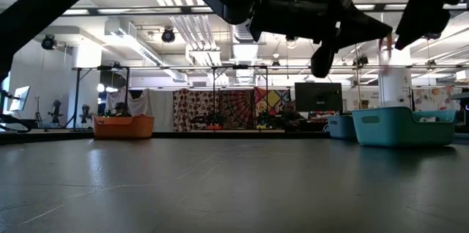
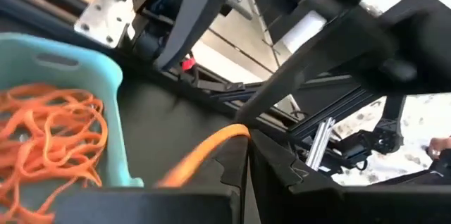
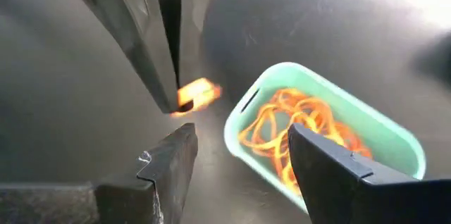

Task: Sort rubber bands into baskets
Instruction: Put the orange rubber band into the green bin

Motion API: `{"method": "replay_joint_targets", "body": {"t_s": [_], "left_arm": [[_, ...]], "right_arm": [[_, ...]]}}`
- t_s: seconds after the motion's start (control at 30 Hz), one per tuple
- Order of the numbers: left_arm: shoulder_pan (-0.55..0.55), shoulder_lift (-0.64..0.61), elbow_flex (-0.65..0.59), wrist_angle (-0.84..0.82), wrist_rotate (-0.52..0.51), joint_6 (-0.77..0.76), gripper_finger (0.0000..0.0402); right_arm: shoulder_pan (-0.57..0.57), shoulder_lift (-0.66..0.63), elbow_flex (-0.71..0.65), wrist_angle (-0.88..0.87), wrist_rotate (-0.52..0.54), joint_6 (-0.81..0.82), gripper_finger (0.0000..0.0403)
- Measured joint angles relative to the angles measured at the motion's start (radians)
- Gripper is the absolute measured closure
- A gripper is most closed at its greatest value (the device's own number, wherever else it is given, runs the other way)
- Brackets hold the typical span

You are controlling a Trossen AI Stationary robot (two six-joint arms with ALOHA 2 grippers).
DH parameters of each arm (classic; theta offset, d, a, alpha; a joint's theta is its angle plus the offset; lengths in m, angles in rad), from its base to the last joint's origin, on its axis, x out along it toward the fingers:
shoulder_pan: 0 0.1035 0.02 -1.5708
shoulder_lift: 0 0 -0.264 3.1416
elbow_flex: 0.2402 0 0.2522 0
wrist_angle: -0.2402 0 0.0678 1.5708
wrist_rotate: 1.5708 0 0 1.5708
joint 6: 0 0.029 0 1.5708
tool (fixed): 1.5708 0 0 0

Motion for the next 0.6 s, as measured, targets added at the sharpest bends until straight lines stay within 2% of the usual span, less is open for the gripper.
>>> {"method": "replay_joint_targets", "body": {"t_s": [0.23,0.33,0.5,0.6], "left_arm": [[-0.002,-0.009,0.000,-0.011,0.006,0.062,0.0401],[0.001,-0.013,0.000,-0.058,-0.046,0.092,0.0401],[0.011,-0.015,0.000,-0.265,-0.075,0.240,0.0401],[-0.018,-0.028,0.011,-0.450,-0.100,0.378,0.0401]], "right_arm": [[0.000,0.000,-0.005,0.011,0.031,-0.257,0.0188],[0.000,0.000,-0.001,0.009,0.034,-0.293,0.0188],[0.000,0.012,0.002,0.023,0.022,-0.272,0.0188],[0.009,0.049,-0.002,0.063,-0.001,-0.336,0.0188]]}}
